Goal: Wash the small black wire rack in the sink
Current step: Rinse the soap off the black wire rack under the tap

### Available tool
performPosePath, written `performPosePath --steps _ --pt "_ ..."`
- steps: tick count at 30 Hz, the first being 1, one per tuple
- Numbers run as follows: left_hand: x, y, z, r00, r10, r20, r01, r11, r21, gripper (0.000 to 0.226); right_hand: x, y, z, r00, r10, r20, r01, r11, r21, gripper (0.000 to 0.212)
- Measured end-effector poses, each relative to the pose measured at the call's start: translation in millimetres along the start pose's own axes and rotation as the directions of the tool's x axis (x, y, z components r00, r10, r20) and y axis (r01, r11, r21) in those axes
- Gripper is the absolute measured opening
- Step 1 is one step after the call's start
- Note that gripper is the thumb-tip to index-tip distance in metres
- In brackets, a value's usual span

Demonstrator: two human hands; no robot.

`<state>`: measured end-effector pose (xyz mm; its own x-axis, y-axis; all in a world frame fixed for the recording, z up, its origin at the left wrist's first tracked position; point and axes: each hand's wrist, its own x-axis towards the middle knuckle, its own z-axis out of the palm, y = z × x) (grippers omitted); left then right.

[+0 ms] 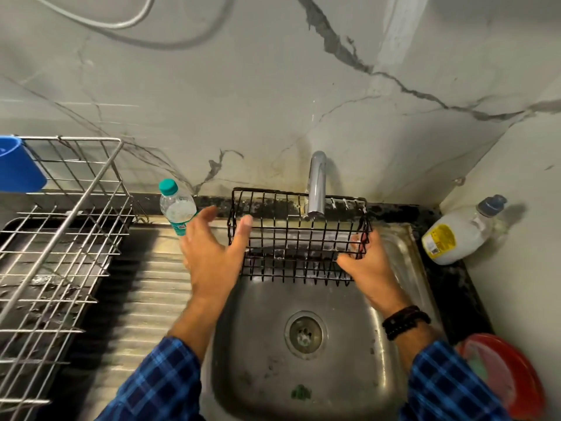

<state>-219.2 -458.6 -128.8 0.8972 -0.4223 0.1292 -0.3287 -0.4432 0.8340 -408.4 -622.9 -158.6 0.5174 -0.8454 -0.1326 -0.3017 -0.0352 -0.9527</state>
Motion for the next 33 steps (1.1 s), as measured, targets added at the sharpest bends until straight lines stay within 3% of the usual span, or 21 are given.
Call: performPosePath --steps 1,3,5,8,10,12,14,15,17,20,22,24,28,30,33 --pt "3.8 2.4 -4.5 0.974 -0.147 0.174 0.172 0.976 -0.135 0.079 -1.2 0.5 0.1 1.000 -0.008 0.001 0.008 1.000 0.027 0.047" --pt "11.7 5.5 -10.4 0.797 -0.357 0.487 0.541 0.782 -0.311 0.085 -1.6 1.7 -2.8 0.999 -0.028 -0.021 0.028 1.000 0.006 0.047" --pt "17.1 13.6 -16.9 0.705 -0.407 0.581 0.659 0.679 -0.325 0.086 -2.3 3.5 -6.9 1.000 -0.031 0.000 0.031 0.997 -0.074 0.047" --pt "13.1 25.0 -10.6 0.751 -0.434 0.498 0.629 0.701 -0.337 0.070 -2.4 5.1 -13.2 0.998 0.030 0.048 -0.022 0.986 -0.167 0.053" --pt "8.6 26.5 -1.9 0.784 -0.442 0.436 0.611 0.670 -0.422 0.069 -1.9 13.2 -20.9 0.991 0.029 0.134 -0.001 0.979 -0.205 0.070" --pt "1.6 27.9 4.6 0.800 -0.410 0.438 0.592 0.657 -0.468 0.073 -7.8 12.3 -24.9 0.982 -0.011 0.189 0.024 0.997 -0.067 0.093" --pt "-7.7 29.0 5.8 0.837 -0.346 0.425 0.532 0.698 -0.480 0.047 -17.6 -0.8 -21.1 0.993 -0.063 0.100 0.051 0.991 0.124 0.084" --pt "-13.1 25.2 7.3 0.843 -0.324 0.429 0.517 0.708 -0.481 0.037 -21.7 -10.1 -17.1 0.994 -0.112 0.001 0.112 0.988 0.106 0.073" --pt "-22.3 18.2 8.0 0.854 -0.285 0.435 0.493 0.711 -0.502 0.043 -20.4 -22.0 -4.2 0.971 -0.205 -0.124 0.185 0.970 -0.155 0.060" --pt "-29.7 4.0 4.0 0.883 -0.282 0.375 0.459 0.690 -0.560 0.074 -14.6 -33.9 21.2 0.971 -0.237 -0.033 0.177 0.804 -0.567 0.072" --pt "-31.4 -3.7 -3.8 0.896 -0.298 0.330 0.442 0.675 -0.590 0.057 -18.2 -37.8 40.9 0.964 -0.256 0.072 0.227 0.647 -0.728 0.073" --pt "-32.1 -8.4 -13.8 0.906 -0.287 0.309 0.422 0.662 -0.620 0.043 -27.1 -41.9 56.3 0.944 -0.310 0.117 0.278 0.552 -0.786 0.073" --pt "-20.5 -25.5 -35.3 0.912 -0.301 0.279 0.410 0.664 -0.626 0.066 -40.0 -41.5 77.4 0.849 -0.424 0.316 0.471 0.338 -0.815 0.068" --pt "-13.4 -33.3 -43.7 0.918 -0.250 0.306 0.391 0.695 -0.604 0.061 -37.5 -37.7 78.0 0.836 -0.409 0.367 0.519 0.368 -0.772 0.069" --pt "-8.8 -33.6 -46.9 0.917 -0.180 0.357 0.351 0.790 -0.502 0.069 -29.2 -31.5 67.0 0.884 -0.374 0.281 0.449 0.513 -0.732 0.065"
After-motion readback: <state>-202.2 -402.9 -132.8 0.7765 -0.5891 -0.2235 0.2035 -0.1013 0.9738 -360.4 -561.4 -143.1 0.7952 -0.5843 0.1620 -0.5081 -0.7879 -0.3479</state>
